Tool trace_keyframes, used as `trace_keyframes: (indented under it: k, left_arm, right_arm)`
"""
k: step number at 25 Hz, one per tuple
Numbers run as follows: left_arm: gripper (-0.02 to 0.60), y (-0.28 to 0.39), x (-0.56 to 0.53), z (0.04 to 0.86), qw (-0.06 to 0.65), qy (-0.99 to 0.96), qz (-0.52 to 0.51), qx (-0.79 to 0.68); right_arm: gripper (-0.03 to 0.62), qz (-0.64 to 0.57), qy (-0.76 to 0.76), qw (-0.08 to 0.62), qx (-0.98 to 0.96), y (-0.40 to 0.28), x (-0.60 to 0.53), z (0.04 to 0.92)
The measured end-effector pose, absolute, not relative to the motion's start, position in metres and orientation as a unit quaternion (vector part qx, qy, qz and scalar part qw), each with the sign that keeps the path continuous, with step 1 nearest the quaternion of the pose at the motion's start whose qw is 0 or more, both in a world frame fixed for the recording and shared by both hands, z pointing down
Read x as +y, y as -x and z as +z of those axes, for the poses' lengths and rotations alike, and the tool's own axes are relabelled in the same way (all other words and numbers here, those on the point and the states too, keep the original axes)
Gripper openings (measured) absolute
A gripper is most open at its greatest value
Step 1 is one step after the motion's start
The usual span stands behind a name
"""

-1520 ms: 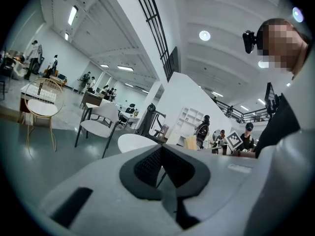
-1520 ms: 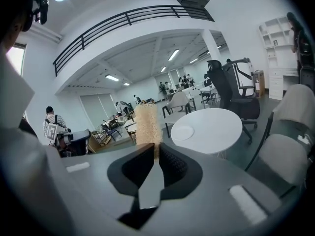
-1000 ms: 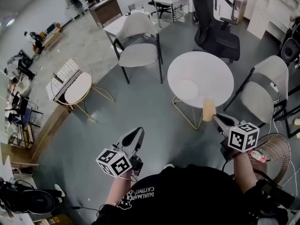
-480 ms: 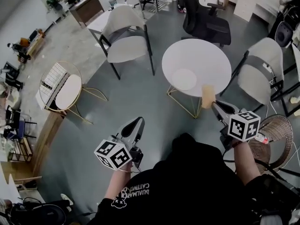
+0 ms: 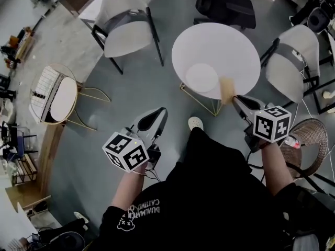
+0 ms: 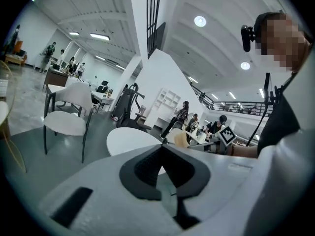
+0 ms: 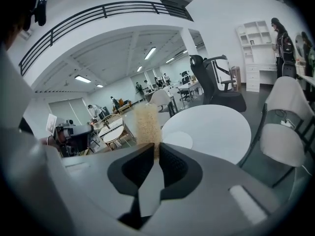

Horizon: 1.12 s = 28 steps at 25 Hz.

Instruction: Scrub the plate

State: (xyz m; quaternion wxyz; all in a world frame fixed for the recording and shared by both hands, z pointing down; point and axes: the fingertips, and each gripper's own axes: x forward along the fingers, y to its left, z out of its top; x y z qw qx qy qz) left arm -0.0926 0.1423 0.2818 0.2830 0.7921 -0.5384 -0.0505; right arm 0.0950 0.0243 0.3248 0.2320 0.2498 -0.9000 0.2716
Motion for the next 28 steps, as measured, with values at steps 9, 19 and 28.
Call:
trace_keyframes:
  k: [9, 19, 28]
  left_arm:
    - [0.000, 0.112, -0.007, 0.350, 0.338, -0.756, -0.002, -0.561]
    - [0.000, 0.129, -0.104, 0.472, 0.458, -0.700, 0.073, -0.542]
    - [0.091, 0.093, -0.111, 0.534, 0.536, -0.681, 0.143, -0.478]
  right_arm:
    - [0.037, 0.321, -0.214, 0.296, -0.874, -0.049, -0.095, 0.392]
    - [0.038, 0.357, -0.130, 0.321, -0.867, 0.045, -0.174, 0.482]
    - [0.037, 0.335, -0.072, 0.336, -0.877, 0.082, -0.176, 0.509]
